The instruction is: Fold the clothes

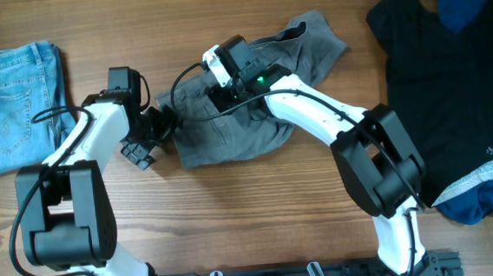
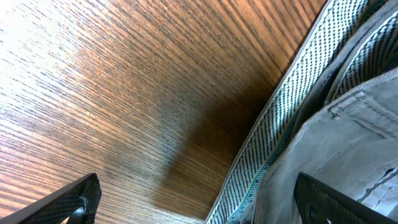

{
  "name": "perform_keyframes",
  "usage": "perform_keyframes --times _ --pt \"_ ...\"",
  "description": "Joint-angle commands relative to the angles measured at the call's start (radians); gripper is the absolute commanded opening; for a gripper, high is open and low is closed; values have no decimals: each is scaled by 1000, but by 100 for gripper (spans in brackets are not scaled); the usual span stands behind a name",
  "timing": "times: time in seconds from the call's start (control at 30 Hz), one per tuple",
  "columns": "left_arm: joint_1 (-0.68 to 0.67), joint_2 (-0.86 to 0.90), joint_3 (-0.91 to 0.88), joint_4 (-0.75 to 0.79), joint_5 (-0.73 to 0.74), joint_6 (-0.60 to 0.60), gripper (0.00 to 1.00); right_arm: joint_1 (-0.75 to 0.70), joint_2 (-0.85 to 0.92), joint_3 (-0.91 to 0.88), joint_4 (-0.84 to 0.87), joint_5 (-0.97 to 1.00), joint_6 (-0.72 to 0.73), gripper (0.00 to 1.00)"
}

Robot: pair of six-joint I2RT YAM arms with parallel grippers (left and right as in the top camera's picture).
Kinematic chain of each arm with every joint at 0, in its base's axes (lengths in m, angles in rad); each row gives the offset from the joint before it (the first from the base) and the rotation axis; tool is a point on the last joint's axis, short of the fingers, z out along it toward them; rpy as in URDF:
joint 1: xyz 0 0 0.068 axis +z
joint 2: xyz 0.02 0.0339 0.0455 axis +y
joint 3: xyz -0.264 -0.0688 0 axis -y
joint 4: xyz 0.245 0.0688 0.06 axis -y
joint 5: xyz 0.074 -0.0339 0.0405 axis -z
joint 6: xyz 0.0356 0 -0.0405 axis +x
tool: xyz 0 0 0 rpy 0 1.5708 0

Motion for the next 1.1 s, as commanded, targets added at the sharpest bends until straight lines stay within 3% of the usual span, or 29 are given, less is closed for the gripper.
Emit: perform_keyframes --times 0.0,0.1,0.23,0.3,0.4,0.53,0.7,0.83,1.03,1.07 --pt "0 4 -4 -1 -17 -20 100 4 37 -6 23 76 -13 57" --pt "0 4 -4 -1 -17 -20 100 4 39 -6 23 133 -13 38" --pt "0 4 -4 -1 -17 -20 100 4 39 -6 10 135 -14 31" --pt "0 4 -4 -1 -17 -20 100 4 39 -6 -13 135 -14 6" --pt "0 4 -4 -1 -17 -20 100 4 39 -6 -40 135 -11 4" --pt "0 4 -4 -1 -17 -20 100 -31 -23 -2 -113 239 137 4" --pt "0 4 -4 -1 -17 -20 100 -192 -243 -2 -165 401 173 4" --pt "0 4 -4 -1 -17 -20 100 -362 -339 -2 -184 336 202 4" --pt "0 4 -4 -1 -17 -20 100 -526 -296 -5 -488 212 221 7" --pt "0 4 -4 -2 -17 -19 100 -542 -286 -5 -560 224 222 14"
